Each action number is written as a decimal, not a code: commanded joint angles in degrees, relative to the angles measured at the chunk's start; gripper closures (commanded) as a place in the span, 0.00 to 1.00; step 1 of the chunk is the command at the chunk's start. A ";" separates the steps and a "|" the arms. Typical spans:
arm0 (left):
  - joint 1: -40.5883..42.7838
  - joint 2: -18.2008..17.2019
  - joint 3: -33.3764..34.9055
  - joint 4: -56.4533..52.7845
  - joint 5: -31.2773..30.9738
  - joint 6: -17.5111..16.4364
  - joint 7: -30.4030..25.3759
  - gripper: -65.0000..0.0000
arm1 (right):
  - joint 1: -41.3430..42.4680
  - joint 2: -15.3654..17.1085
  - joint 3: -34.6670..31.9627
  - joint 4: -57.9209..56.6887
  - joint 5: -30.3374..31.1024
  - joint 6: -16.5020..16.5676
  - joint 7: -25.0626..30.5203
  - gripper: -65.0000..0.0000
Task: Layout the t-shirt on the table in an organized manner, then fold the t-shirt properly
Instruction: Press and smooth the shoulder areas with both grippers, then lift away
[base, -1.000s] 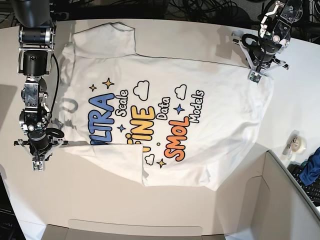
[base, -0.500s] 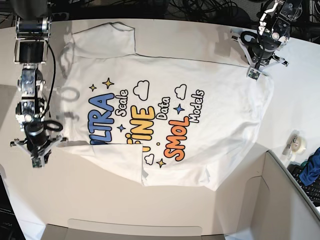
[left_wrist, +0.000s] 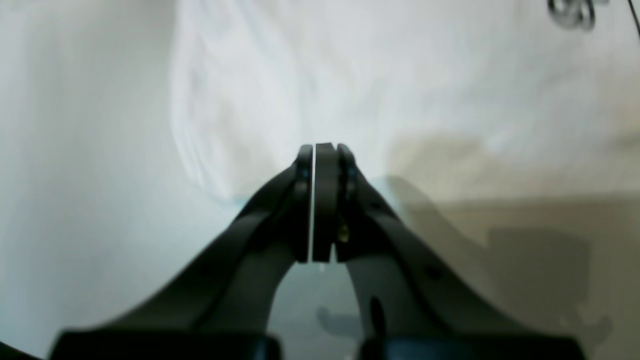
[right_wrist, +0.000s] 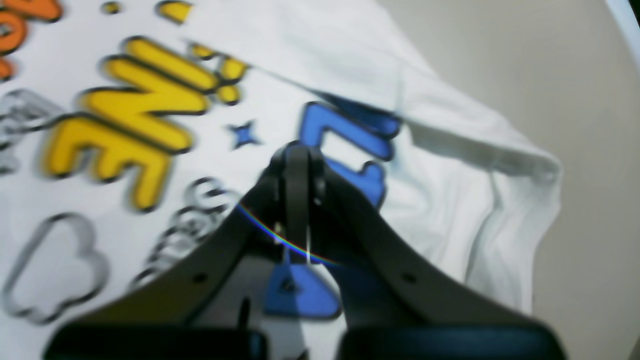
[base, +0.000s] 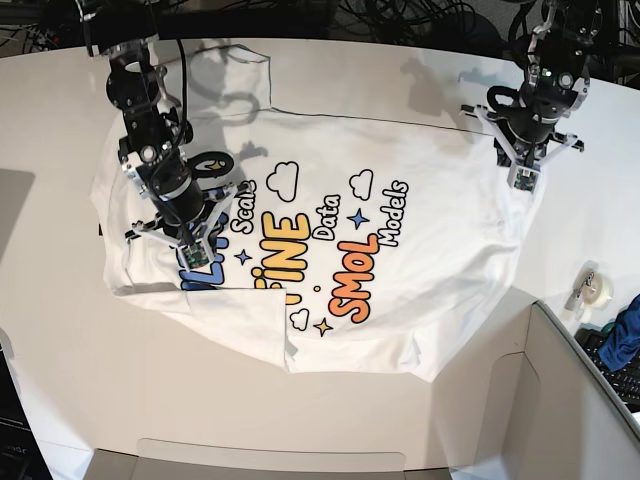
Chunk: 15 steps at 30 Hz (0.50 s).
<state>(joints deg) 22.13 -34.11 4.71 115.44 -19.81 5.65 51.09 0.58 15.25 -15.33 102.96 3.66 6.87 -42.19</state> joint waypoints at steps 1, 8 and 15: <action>-1.08 -1.10 -0.80 0.39 0.69 0.28 -1.29 0.99 | -0.62 0.18 0.26 4.16 -0.19 -0.41 0.57 1.00; -4.33 -0.49 -0.27 -1.28 0.69 0.28 -1.29 0.99 | -16.71 -1.40 6.23 13.92 -0.01 -0.50 -1.28 1.00; -5.91 0.48 -0.18 -7.53 0.69 0.20 -1.38 0.99 | -29.46 -4.56 17.31 14.19 -0.01 -0.24 0.04 1.00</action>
<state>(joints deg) 16.49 -32.97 4.86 107.11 -19.59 5.82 50.61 -28.93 10.61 2.00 116.03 3.49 6.50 -43.66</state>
